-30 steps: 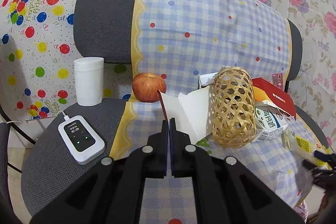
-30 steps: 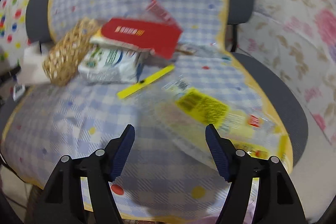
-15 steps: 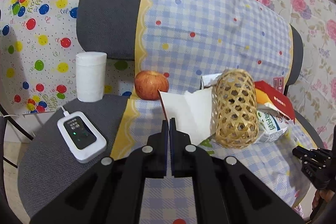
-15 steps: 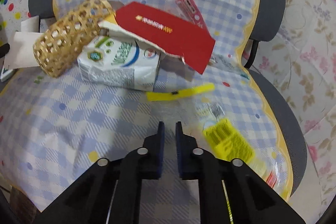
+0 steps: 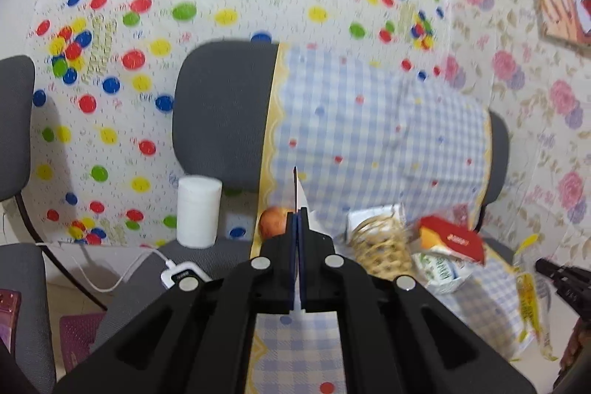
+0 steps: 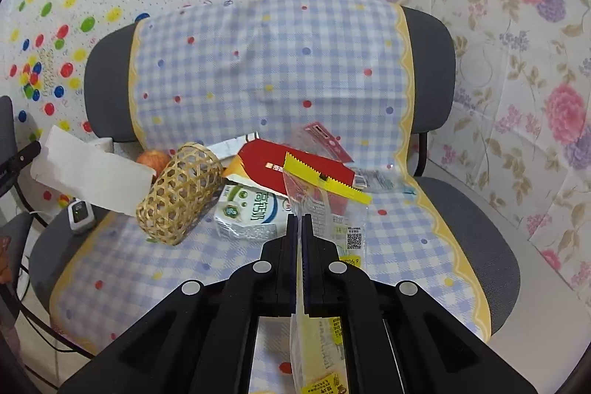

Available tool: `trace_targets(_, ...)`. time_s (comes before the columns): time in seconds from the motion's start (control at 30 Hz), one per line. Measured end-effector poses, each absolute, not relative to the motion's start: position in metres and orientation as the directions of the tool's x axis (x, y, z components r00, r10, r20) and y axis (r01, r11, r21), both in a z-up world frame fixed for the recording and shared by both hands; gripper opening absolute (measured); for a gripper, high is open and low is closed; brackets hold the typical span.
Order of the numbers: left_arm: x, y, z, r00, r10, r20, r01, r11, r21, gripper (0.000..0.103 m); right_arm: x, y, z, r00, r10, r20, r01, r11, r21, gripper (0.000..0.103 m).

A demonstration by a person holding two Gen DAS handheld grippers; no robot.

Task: Collect trash
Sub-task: 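Carry the paper strip and plastic bag to the trash bag and open both tools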

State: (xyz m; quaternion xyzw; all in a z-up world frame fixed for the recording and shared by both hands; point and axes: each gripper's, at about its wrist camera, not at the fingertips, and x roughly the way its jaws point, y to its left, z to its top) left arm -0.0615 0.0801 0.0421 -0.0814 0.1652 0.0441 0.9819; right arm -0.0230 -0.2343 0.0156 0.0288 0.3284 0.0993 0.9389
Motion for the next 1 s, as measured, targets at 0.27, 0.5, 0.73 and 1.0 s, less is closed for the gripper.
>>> trace_targets(0.27,-0.092,0.052,0.093,0.979,-0.057,-0.196,0.028,0.989,-0.148,0.000,-0.054,-0.245,0.038,0.793,0.220,-0.569,-0.166,0.975,0.146,0.003)
trace_targets(0.5,-0.107,0.002,0.103,0.964,-0.212,-0.158,0.193,0.973,-0.127,0.000,-0.087,-0.273,0.051,0.814,0.225,-0.535,-0.141,0.971,0.193,0.003)
trace_targets(0.73,-0.118,-0.071,0.077,0.883,-0.417,-0.216,0.402,0.909,-0.111,0.000,-0.128,-0.302,0.041,0.814,0.189,-0.549,-0.081,0.973,0.215,0.003)
trace_targets(1.0,-0.139,-0.142,0.033,0.740,-0.584,-0.335,0.595,0.800,-0.080,0.000,-0.176,-0.343,0.011,0.792,0.085,-0.604,0.067,0.972,0.224,0.003)
